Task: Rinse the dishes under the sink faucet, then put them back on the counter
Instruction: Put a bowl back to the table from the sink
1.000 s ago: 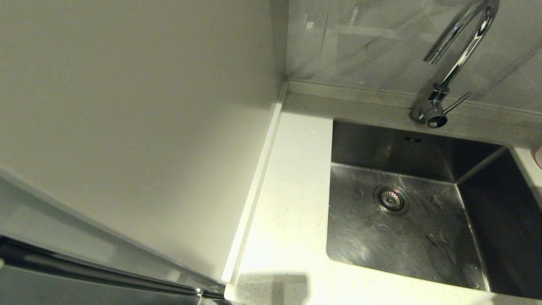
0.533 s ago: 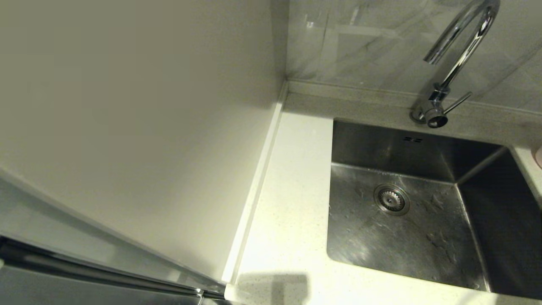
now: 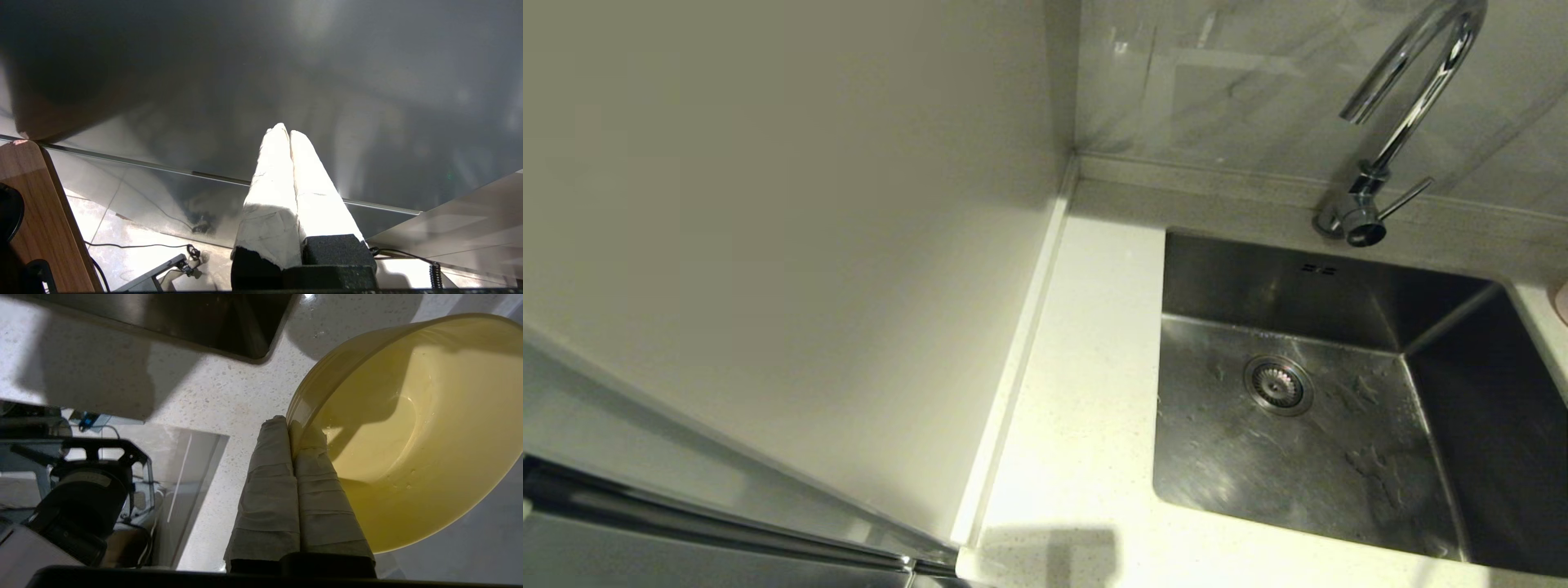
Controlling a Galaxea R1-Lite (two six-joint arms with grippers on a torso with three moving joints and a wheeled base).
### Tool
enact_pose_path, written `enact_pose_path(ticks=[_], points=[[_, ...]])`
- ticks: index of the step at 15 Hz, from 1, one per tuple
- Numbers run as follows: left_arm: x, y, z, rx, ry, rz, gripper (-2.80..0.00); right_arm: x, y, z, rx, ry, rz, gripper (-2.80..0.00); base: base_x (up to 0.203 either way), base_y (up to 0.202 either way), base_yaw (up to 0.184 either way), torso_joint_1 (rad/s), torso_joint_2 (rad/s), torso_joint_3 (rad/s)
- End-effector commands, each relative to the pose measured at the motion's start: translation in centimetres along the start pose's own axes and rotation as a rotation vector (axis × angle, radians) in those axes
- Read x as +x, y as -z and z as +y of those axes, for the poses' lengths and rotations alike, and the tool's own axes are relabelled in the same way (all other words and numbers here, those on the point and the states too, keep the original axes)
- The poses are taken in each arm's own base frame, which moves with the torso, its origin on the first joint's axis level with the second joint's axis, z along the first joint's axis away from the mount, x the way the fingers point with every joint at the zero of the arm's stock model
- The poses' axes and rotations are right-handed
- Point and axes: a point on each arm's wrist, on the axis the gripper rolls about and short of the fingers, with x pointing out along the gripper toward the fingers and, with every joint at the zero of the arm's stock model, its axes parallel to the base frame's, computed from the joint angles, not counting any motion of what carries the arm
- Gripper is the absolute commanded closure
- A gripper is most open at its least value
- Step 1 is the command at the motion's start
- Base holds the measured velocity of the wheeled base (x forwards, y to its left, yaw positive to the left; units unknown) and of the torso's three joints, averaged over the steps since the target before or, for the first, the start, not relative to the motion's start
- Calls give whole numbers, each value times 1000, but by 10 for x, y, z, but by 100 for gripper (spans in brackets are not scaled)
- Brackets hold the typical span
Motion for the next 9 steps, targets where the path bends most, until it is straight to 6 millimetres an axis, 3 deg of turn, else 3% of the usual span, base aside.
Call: enact_pose_path(ticks=[1,9], points=[[0,1,0,0,0,3,0,15,0,-5,8,4,2,0,0,0,0,0,0,0],[0,1,0,0,0,3,0,63,0,-37,40,15,23,0,0,0,0,0,0,0]])
